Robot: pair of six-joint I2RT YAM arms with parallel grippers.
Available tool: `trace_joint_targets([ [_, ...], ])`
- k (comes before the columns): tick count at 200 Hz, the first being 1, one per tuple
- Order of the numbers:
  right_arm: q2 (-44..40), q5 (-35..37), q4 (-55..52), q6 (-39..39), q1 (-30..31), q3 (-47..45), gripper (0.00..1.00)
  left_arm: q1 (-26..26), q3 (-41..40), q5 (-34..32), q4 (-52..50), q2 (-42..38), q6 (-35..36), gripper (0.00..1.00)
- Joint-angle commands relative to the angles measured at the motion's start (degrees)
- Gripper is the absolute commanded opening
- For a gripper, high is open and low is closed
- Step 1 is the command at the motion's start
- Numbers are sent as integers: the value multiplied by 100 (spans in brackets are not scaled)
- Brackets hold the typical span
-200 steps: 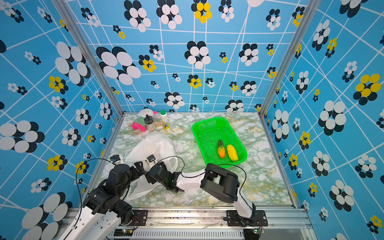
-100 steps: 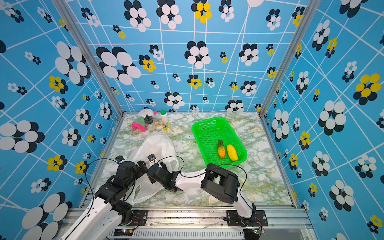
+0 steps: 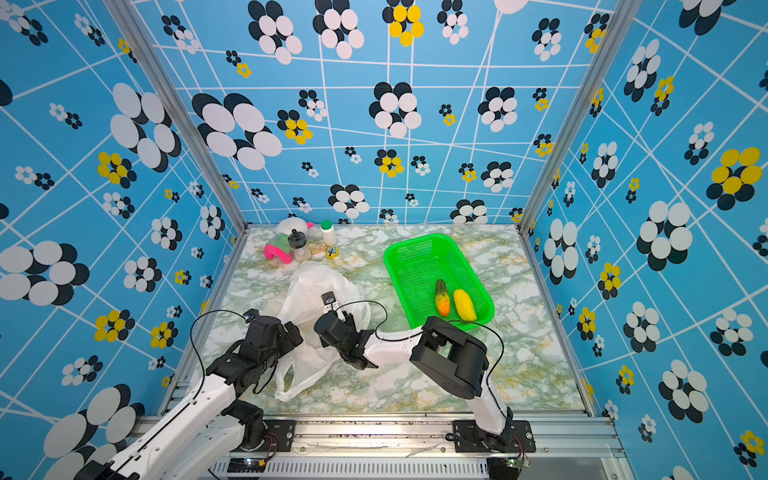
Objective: Untie the knot of the plastic bag and take out the fruit
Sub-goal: Pick up the fruit from the plastic bag.
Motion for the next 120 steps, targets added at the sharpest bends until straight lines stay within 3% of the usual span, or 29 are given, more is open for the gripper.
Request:
trace_joint_targets([
  [1, -54, -37, -77, -150, 34, 323, 51, 41, 63, 102, 312, 202, 92, 49],
  [8, -19, -137, -74, -118, 31, 368, 51, 42, 112, 92, 311, 247, 113, 23],
  [18, 57, -342, -77, -48, 36, 418, 52, 48, 238, 5, 158, 291, 137, 0],
  [64, 368, -1799, 924, -163, 194, -211, 56, -58, 892, -783, -1396, -42, 215, 0],
  [95, 363, -1935, 1627, -448, 358, -739, 59, -520, 572, -1015, -1464, -240, -172, 0],
  [120, 689, -1441, 845, -403, 361, -131, 59, -807, 300, -1175, -1337, -366, -510, 0],
])
